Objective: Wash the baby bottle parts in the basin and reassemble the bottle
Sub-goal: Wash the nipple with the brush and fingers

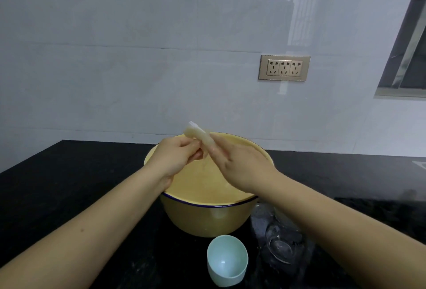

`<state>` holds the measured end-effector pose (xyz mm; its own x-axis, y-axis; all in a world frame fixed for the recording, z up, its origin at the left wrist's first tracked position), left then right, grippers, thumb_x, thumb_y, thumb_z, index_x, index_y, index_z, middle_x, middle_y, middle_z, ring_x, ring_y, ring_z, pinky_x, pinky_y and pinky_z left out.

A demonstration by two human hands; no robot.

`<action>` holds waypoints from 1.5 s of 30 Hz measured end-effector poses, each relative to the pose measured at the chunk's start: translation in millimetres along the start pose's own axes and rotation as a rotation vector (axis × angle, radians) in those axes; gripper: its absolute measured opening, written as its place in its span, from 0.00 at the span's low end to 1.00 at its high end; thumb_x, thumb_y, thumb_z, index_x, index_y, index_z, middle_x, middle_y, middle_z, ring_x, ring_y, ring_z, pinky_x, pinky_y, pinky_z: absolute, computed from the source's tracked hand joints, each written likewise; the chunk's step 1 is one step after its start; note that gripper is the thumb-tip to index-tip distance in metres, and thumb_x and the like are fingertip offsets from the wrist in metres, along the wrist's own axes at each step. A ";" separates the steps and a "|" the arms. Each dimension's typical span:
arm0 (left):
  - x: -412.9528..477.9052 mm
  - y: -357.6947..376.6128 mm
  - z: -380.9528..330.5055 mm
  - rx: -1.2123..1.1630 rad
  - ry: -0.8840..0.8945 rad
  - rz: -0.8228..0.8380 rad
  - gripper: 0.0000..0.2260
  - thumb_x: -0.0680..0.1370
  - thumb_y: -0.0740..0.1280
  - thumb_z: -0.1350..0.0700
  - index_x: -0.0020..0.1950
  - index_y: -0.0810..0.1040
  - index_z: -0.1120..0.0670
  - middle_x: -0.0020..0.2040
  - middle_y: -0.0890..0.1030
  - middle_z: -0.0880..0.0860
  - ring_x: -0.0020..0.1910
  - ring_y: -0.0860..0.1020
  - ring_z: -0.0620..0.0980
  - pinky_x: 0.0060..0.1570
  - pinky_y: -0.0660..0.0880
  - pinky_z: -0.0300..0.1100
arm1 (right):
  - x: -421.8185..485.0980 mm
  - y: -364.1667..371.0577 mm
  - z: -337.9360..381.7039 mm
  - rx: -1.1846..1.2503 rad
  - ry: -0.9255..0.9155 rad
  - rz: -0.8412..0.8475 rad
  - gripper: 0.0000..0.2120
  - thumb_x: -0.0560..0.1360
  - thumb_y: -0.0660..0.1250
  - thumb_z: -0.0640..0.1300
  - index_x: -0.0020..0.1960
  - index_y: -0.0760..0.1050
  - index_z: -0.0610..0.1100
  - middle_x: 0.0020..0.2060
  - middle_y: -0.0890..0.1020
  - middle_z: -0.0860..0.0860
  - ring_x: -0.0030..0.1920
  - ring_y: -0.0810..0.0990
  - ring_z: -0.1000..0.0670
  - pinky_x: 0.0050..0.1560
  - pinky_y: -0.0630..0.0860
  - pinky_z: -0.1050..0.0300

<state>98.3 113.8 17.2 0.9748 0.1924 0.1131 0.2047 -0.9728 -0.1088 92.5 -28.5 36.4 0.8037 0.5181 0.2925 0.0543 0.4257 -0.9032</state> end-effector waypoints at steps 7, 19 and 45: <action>-13.6 15.5 -21.8 0.556 0.378 -0.009 0.11 0.79 0.63 0.57 0.37 0.74 0.52 0.29 0.72 0.45 0.28 0.70 0.39 0.28 0.65 0.30 | 14.0 -12.7 -0.7 0.167 0.168 -0.155 0.13 0.80 0.53 0.52 0.48 0.68 0.44 0.36 0.78 0.48 0.36 0.80 0.43 0.42 0.79 0.46; -23.3 27.3 -25.0 0.669 0.664 0.418 0.09 0.77 0.59 0.55 0.44 0.77 0.56 0.45 0.78 0.46 0.45 0.76 0.46 0.48 0.72 0.39 | 34.7 -15.0 -15.5 0.507 0.393 0.203 0.09 0.77 0.60 0.42 0.38 0.68 0.46 0.26 0.73 0.46 0.25 0.63 0.51 0.26 0.57 0.62; -14.9 18.4 -20.4 0.231 0.271 -0.233 0.08 0.81 0.59 0.54 0.46 0.76 0.53 0.45 0.80 0.49 0.45 0.77 0.45 0.39 0.71 0.37 | 14.1 -7.1 10.1 0.385 0.177 -0.174 0.23 0.80 0.51 0.42 0.72 0.64 0.58 0.50 0.81 0.52 0.37 0.77 0.48 0.42 0.81 0.47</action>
<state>85.7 90.4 33.6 0.8480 0.3326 0.4127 0.4610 -0.8470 -0.2648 97.5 -16.8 50.1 0.8929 0.2937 0.3412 0.0003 0.7575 -0.6528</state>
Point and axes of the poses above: each hand's wrist, its own x-axis towards the middle knuckle, its own y-axis out of the palm, z = x × y, the point moved 4 cm from there along x, towards the middle knuckle
